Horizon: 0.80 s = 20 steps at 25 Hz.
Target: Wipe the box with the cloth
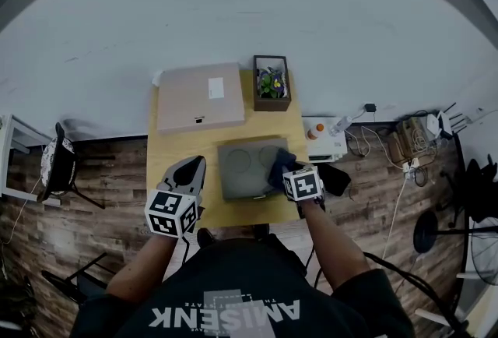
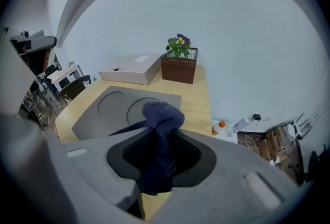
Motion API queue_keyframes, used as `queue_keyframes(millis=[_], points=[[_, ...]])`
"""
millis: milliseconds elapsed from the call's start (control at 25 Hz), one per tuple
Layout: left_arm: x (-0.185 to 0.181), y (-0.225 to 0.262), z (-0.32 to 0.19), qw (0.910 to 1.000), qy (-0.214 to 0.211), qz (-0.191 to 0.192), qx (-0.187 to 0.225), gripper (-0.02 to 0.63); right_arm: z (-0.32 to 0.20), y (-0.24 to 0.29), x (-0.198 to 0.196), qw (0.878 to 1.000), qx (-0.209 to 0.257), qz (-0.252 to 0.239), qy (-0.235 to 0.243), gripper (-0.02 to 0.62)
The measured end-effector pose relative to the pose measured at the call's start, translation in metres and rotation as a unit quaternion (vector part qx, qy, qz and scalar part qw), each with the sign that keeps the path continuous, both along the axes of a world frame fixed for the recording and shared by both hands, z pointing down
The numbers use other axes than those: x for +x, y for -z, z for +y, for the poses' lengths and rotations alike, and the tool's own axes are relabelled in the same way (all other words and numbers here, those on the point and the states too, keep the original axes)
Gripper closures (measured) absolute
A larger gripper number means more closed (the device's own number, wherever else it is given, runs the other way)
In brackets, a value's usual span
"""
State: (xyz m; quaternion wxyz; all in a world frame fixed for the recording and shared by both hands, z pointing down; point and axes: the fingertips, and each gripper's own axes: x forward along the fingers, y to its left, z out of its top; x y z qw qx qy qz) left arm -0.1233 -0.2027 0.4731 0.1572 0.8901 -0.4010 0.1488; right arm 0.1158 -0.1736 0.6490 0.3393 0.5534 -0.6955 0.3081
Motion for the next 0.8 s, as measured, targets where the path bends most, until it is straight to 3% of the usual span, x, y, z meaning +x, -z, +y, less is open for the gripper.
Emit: queue_keyframes(millis=[400,800], points=[[0.008,-0.002,-0.001,0.9999,-0.011,0.001,-0.003,0.604,0.017,0.005,0.048,0.999,-0.001,0.042,-0.026,0.495],[0.007,-0.002,-0.003,1.0000,-0.001,0.005,-0.003,0.604,0.001,0.045,0.025,0.999,0.044,0.005,0.008,0.495]])
